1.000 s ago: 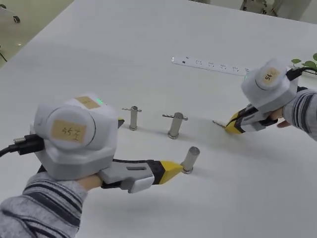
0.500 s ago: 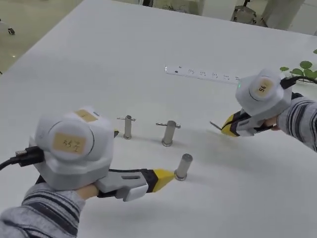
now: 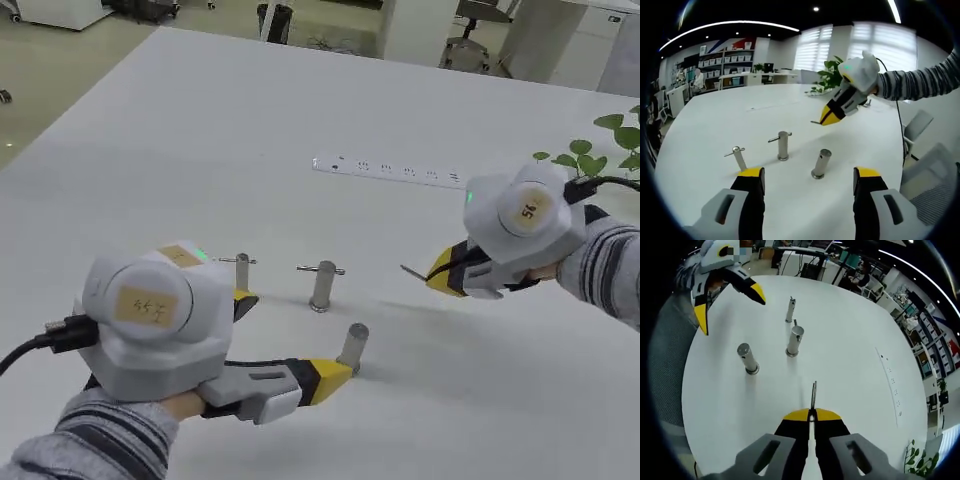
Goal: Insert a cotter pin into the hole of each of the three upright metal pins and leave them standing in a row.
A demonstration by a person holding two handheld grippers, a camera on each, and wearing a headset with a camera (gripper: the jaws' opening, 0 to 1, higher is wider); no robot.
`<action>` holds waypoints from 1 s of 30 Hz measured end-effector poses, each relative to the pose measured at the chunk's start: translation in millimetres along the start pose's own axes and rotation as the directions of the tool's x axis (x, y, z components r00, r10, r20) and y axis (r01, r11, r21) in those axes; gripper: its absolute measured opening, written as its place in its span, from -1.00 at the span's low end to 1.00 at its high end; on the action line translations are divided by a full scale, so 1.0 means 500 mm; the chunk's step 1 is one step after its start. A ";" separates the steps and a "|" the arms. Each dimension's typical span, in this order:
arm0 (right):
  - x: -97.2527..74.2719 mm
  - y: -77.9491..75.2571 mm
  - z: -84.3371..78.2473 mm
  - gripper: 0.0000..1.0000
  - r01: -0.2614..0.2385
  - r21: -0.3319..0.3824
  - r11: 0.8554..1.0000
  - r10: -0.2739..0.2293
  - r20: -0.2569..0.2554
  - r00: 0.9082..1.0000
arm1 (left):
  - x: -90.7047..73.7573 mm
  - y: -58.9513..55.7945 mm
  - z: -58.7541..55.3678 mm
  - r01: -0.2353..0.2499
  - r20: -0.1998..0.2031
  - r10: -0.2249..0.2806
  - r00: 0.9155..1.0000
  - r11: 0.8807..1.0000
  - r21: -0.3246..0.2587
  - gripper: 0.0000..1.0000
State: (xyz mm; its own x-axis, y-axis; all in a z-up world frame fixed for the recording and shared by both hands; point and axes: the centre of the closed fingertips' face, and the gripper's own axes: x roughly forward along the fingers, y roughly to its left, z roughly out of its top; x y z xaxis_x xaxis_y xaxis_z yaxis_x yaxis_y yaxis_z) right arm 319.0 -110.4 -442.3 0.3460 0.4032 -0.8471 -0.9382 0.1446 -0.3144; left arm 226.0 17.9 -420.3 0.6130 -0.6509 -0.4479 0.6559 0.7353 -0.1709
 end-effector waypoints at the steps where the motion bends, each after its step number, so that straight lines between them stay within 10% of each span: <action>1: -0.004 0.008 0.003 -1.00 -0.001 -0.010 1.000 0.001 0.001 1.000 | 0.000 -0.003 0.000 0.006 -0.003 -0.006 1.000 1.000 0.000 0.36; 20: -0.057 0.148 0.083 -1.00 -0.019 -0.172 0.985 0.036 0.099 0.994 | 0.014 -0.075 0.025 0.144 -0.007 -0.146 0.989 0.982 -0.119 -0.18; 30: -0.078 0.189 0.125 -1.00 -0.005 -0.232 0.973 0.043 0.159 0.986 | 0.015 -0.098 0.050 0.197 0.079 -0.183 0.980 0.952 -0.236 -0.42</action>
State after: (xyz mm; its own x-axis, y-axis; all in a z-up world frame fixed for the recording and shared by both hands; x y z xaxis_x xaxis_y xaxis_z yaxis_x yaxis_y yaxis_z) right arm 216.8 -56.1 -412.3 0.3000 0.5474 -0.7813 -0.9135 -0.0712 -0.4006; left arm 209.3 -27.6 -393.2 0.5153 -0.7876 -0.3379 0.6409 0.6159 -0.4581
